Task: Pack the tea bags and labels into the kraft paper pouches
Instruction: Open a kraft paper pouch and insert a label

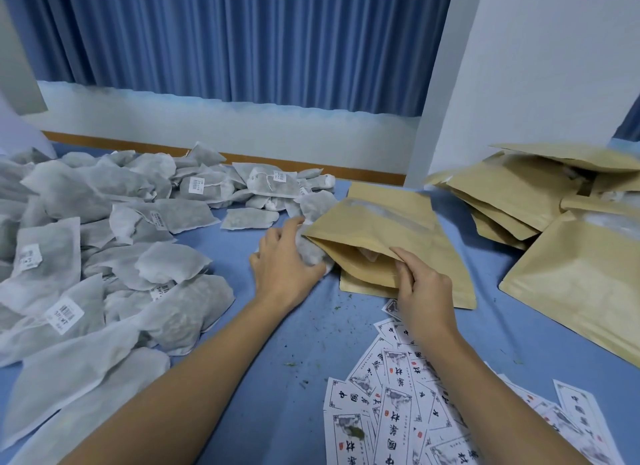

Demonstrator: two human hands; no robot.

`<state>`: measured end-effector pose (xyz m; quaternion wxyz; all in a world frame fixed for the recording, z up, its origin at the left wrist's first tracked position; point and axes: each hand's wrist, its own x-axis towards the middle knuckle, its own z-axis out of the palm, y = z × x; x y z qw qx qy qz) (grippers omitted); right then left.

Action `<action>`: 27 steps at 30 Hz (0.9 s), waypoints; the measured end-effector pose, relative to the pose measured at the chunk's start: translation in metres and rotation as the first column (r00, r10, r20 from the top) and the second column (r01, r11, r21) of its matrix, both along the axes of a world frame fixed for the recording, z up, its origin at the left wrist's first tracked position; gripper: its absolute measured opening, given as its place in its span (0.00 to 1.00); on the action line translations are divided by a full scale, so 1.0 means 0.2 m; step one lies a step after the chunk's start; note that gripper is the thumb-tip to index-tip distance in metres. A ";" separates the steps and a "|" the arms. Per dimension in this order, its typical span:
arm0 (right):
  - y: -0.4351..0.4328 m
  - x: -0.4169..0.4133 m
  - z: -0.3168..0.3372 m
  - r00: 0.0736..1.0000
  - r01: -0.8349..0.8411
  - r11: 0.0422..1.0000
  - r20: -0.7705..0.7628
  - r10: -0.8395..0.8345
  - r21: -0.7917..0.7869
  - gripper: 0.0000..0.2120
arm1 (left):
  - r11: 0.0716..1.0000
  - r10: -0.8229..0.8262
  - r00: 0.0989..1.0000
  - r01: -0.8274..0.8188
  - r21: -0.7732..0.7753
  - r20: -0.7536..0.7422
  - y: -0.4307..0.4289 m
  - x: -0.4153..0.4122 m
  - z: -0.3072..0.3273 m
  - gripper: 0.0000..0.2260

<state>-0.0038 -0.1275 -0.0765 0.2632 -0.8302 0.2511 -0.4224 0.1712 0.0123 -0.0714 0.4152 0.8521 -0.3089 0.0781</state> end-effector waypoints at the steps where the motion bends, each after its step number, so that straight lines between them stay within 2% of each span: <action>1: 0.00 0.00 0.00 1.000 0.005 1.000 -0.001 -0.005 0.000 0.15 | 0.999 -0.048 0.999 0.048 -0.012 0.001 -0.01 -0.03 0.00 0.37; 4: -0.01 0.00 0.00 1.000 0.021 1.000 0.005 -0.021 0.008 0.14 | 0.986 -0.094 0.994 0.101 -0.135 0.059 -0.03 -0.12 0.00 0.34; 8: -0.01 0.00 0.01 0.999 0.021 0.999 0.045 -0.022 0.037 0.13 | 0.885 -0.004 0.988 0.074 -0.460 0.153 -0.04 -0.19 0.03 0.33; 10: -0.01 0.00 0.01 0.998 0.028 0.999 0.055 -0.030 0.046 0.13 | 0.836 -0.011 0.982 0.113 -0.538 0.190 -0.03 -0.20 0.03 0.32; 14: -0.01 0.00 0.00 0.996 0.057 0.996 0.058 -0.061 0.062 0.13 | 0.707 -0.131 0.952 0.285 -0.647 0.276 -0.02 -0.22 0.04 0.30; 16: -0.02 0.00 0.00 0.996 0.066 0.996 0.056 -0.070 0.067 0.14 | 0.702 -0.148 0.906 0.379 -0.603 0.397 -0.02 -0.21 0.04 0.31; 18: -0.02 0.00 -0.01 0.996 0.064 0.996 0.060 -0.068 0.064 0.14 | 0.729 -0.184 0.832 0.473 -0.495 0.524 -0.02 -0.22 0.03 0.30; 22: -0.03 0.00 -0.01 0.994 0.077 0.995 0.071 -0.081 0.059 0.14 | 0.779 -0.289 0.622 0.595 -0.199 0.728 -0.03 -0.25 0.02 0.21; 25: -0.04 0.00 -0.01 0.992 0.088 0.994 0.089 -0.093 0.059 0.14 | 0.774 -0.428 0.410 0.626 0.093 0.806 -0.05 -0.29 -0.01 0.13; 27: -0.04 0.00 -0.01 0.989 0.091 0.993 0.107 -0.098 0.074 0.13 | 0.783 -0.504 0.380 0.579 0.225 0.776 -0.06 -0.31 -0.02 0.11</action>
